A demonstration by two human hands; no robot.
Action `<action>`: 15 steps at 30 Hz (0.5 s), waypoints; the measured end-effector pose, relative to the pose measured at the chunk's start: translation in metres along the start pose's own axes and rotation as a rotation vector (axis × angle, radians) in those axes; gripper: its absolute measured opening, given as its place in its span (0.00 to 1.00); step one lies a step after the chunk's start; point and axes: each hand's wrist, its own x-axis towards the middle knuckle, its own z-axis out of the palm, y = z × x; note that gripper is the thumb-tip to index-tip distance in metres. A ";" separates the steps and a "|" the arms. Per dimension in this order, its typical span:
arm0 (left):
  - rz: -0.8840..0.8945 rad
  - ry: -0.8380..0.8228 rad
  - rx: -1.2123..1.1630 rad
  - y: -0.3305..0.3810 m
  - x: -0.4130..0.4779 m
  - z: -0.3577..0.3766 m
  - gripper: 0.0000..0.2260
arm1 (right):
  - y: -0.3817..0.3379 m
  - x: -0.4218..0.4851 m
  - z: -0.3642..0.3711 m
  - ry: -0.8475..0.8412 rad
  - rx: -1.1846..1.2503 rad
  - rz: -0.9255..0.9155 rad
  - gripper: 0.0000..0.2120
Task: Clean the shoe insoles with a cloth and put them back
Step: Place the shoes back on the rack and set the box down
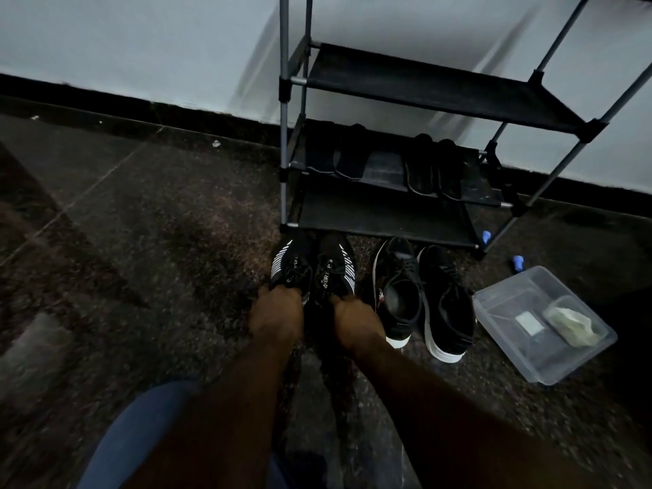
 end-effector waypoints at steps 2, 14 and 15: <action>0.001 0.016 0.009 0.003 -0.001 -0.002 0.14 | -0.001 0.002 0.002 0.005 0.008 -0.004 0.19; 0.049 0.113 -0.004 0.012 -0.018 -0.026 0.10 | 0.004 -0.016 -0.017 0.151 0.091 -0.015 0.10; 0.052 0.125 -0.008 0.012 -0.022 -0.030 0.10 | 0.004 -0.020 -0.022 0.159 0.111 -0.019 0.10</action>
